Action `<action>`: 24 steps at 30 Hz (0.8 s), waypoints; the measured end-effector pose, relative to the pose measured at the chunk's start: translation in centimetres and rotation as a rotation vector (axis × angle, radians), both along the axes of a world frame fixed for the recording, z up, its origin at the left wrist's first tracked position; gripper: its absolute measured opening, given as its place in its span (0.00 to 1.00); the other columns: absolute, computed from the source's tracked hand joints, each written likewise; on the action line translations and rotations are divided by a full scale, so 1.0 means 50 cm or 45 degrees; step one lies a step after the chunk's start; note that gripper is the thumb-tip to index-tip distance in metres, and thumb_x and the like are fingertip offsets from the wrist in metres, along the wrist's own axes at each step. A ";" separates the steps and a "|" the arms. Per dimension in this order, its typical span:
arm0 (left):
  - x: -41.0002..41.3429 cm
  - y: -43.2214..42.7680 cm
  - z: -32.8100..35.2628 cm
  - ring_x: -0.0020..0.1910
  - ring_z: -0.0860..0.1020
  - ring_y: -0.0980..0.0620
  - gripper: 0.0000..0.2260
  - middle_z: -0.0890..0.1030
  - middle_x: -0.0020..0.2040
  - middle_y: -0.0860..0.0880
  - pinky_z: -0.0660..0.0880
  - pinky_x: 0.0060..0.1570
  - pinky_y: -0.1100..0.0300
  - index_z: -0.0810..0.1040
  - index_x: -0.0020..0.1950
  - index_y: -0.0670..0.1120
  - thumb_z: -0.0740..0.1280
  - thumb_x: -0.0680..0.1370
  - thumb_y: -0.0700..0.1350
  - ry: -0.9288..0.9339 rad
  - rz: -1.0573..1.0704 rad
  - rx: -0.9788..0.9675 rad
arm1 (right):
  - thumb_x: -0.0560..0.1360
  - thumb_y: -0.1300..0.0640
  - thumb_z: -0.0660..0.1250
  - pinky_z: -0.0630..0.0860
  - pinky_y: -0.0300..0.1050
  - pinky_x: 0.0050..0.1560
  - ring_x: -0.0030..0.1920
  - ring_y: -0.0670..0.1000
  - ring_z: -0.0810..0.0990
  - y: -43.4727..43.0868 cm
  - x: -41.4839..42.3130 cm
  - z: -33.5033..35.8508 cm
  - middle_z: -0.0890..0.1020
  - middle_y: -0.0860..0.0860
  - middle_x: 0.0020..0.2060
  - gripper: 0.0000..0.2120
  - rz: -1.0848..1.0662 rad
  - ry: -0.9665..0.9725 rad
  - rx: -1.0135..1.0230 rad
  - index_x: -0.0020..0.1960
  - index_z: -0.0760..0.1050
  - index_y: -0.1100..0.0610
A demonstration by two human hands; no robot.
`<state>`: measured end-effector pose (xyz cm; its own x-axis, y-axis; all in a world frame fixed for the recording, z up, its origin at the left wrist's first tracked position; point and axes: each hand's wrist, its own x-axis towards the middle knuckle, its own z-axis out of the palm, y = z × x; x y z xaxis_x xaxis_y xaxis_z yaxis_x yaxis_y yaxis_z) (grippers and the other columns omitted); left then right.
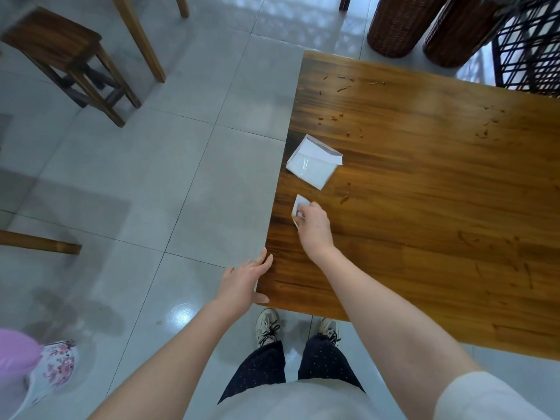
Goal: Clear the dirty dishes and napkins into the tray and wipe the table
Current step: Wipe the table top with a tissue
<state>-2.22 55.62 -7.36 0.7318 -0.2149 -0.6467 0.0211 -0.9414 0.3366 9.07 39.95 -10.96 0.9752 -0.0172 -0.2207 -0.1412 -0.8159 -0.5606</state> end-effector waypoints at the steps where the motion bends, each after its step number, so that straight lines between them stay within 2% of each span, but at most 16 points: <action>1: 0.000 0.000 0.000 0.76 0.58 0.53 0.41 0.48 0.79 0.58 0.58 0.73 0.49 0.49 0.79 0.56 0.72 0.75 0.50 -0.003 0.003 -0.003 | 0.78 0.62 0.64 0.73 0.34 0.39 0.42 0.46 0.75 0.003 -0.003 0.000 0.76 0.51 0.48 0.05 -0.006 0.011 0.023 0.50 0.78 0.57; 3: -0.001 0.001 -0.001 0.76 0.58 0.53 0.41 0.48 0.79 0.58 0.58 0.73 0.49 0.49 0.79 0.56 0.72 0.75 0.50 -0.001 0.011 -0.012 | 0.76 0.61 0.67 0.70 0.30 0.43 0.47 0.46 0.75 -0.005 -0.004 0.007 0.75 0.51 0.54 0.12 -0.014 0.000 0.053 0.59 0.77 0.55; 6: -0.001 0.002 -0.002 0.76 0.58 0.52 0.41 0.49 0.79 0.58 0.58 0.73 0.49 0.49 0.79 0.56 0.72 0.75 0.50 -0.004 0.010 -0.015 | 0.74 0.63 0.71 0.73 0.42 0.59 0.61 0.53 0.74 -0.038 0.003 0.021 0.74 0.52 0.63 0.24 0.230 -0.124 -0.092 0.68 0.72 0.54; 8: -0.001 0.001 -0.002 0.76 0.59 0.53 0.41 0.49 0.79 0.58 0.57 0.73 0.49 0.49 0.79 0.56 0.72 0.75 0.50 -0.005 0.009 -0.016 | 0.74 0.64 0.70 0.66 0.48 0.68 0.69 0.54 0.68 -0.054 0.011 0.025 0.70 0.52 0.70 0.29 0.484 -0.161 -0.257 0.72 0.67 0.53; 10: -0.001 0.001 -0.002 0.76 0.59 0.53 0.41 0.49 0.79 0.58 0.58 0.73 0.48 0.49 0.79 0.55 0.72 0.75 0.50 -0.001 0.005 -0.015 | 0.74 0.65 0.70 0.61 0.48 0.71 0.72 0.53 0.65 -0.059 0.016 0.026 0.67 0.51 0.72 0.32 0.660 -0.149 -0.362 0.74 0.63 0.53; 13: 0.000 0.002 -0.003 0.76 0.59 0.53 0.41 0.49 0.79 0.58 0.58 0.73 0.48 0.49 0.79 0.55 0.72 0.75 0.50 -0.008 0.004 -0.020 | 0.73 0.66 0.70 0.64 0.46 0.69 0.69 0.52 0.68 -0.061 0.017 0.026 0.71 0.51 0.69 0.30 0.769 -0.167 -0.412 0.72 0.66 0.55; 17: -0.001 0.002 -0.005 0.75 0.59 0.53 0.40 0.49 0.79 0.57 0.58 0.72 0.50 0.49 0.79 0.55 0.71 0.75 0.50 -0.027 -0.005 -0.019 | 0.72 0.68 0.70 0.72 0.42 0.60 0.58 0.52 0.74 -0.062 0.006 0.031 0.76 0.53 0.61 0.26 0.763 -0.161 -0.368 0.68 0.71 0.58; 24: -0.002 0.005 -0.016 0.75 0.60 0.53 0.41 0.50 0.79 0.58 0.60 0.71 0.52 0.49 0.79 0.55 0.72 0.74 0.52 -0.054 -0.012 -0.022 | 0.74 0.69 0.67 0.73 0.43 0.56 0.52 0.53 0.76 -0.045 -0.024 0.025 0.80 0.55 0.54 0.17 0.791 -0.222 -0.265 0.61 0.76 0.59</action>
